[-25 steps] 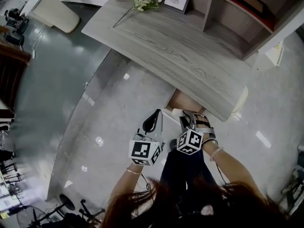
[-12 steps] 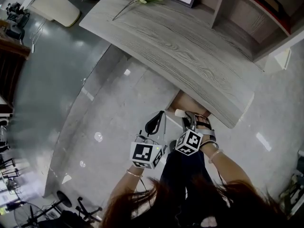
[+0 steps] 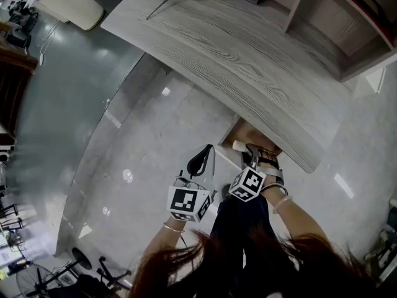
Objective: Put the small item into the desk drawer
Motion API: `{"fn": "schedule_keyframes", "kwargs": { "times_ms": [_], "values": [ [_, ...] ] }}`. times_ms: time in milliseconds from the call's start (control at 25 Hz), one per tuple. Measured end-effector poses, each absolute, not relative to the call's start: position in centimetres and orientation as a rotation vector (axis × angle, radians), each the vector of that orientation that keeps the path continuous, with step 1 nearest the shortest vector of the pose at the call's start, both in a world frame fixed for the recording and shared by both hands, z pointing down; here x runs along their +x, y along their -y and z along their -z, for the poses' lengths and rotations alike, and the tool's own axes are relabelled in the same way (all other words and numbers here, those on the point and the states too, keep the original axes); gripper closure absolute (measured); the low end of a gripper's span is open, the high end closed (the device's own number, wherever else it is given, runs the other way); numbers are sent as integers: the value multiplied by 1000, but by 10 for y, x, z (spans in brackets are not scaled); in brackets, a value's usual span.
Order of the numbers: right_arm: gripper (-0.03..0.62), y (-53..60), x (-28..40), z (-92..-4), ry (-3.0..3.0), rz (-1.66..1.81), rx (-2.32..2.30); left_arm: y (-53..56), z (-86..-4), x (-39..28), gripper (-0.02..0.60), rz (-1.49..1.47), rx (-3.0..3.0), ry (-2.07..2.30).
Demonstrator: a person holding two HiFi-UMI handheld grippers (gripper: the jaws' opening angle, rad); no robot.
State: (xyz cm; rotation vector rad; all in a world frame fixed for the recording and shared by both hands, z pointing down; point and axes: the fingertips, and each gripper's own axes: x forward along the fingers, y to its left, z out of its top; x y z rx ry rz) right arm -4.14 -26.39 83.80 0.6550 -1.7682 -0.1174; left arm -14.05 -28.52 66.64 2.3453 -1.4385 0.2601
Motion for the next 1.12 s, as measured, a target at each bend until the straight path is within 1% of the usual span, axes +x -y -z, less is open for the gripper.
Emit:
{"fn": "schedule_keyframes", "kwargs": {
  "times_ms": [600, 1120],
  "values": [
    [477, 265, -46, -876, 1671, 97, 588, 295, -683, -152, 566, -240, 2332, 1457],
    [460, 268, -52, -882, 1665, 59, 597, 298, -687, -160, 566, -234, 2311, 1472]
  ]
}}
